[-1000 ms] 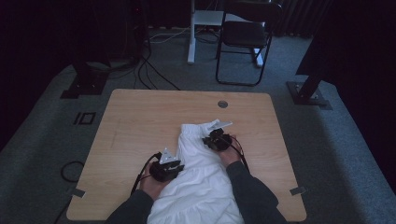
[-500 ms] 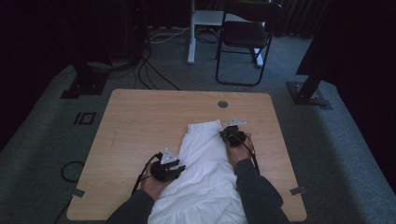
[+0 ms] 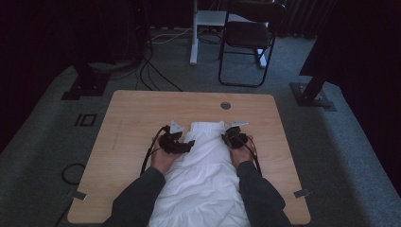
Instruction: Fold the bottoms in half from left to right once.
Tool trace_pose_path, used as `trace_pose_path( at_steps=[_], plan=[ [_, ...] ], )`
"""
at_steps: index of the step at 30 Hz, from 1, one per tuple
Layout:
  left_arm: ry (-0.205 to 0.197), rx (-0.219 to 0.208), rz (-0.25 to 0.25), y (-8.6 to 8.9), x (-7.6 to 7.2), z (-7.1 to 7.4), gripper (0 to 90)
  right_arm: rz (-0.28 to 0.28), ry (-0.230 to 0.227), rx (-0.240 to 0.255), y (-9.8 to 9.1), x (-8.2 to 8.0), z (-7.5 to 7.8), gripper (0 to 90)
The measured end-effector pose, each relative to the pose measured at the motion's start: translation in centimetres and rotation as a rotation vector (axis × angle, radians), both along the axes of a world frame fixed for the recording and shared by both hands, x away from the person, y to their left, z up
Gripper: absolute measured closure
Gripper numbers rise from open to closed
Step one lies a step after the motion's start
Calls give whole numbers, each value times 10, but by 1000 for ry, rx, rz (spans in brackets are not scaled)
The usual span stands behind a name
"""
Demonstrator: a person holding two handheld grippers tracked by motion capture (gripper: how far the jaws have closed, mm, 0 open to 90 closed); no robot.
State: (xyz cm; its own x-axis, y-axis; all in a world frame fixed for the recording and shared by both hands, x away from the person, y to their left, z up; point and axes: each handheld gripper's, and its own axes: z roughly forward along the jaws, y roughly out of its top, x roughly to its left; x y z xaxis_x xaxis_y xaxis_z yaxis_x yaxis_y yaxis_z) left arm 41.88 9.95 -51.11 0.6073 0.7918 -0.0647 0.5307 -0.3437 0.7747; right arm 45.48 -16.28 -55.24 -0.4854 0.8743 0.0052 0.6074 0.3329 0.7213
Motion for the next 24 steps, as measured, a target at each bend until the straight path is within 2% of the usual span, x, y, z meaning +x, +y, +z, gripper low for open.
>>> trace_pose_path(
  at_steps=[1, 5, 6, 8, 11, 15, 18, 21, 24],
  plan=[
    [20, 4, 18, -4, 11, -6, 311, -2, 1, 9, -1, 0, 0, 842],
    [82, 82, 83, -14, 40, -31, 285, -3, 9, 33, -2, 1, -1, 844],
    [97, 69, 89, -13, 43, -35, 285, -2, 9, 34, -3, 1, -1, 844],
    [83, 57, 84, -12, 45, -40, 295, 1, 10, 45, -4, 2, -1, 846],
    [66, 86, 59, -12, 45, -40, 323, 1, 20, 74, -7, 3, -2, 849],
    [58, 89, 52, -13, 44, -40, 337, 1, 12, 59, -6, 2, -2, 849],
    [60, 78, 35, -14, 43, -40, 413, -3, 13, 62, -6, 2, -2, 849],
    [71, 54, 16, -14, 43, -39, 545, -6, 12, 62, -5, 1, -2, 849],
    [84, 36, 6, -13, 43, -39, 617, -7, 11, 65, -6, 1, -2, 848]
  ],
)
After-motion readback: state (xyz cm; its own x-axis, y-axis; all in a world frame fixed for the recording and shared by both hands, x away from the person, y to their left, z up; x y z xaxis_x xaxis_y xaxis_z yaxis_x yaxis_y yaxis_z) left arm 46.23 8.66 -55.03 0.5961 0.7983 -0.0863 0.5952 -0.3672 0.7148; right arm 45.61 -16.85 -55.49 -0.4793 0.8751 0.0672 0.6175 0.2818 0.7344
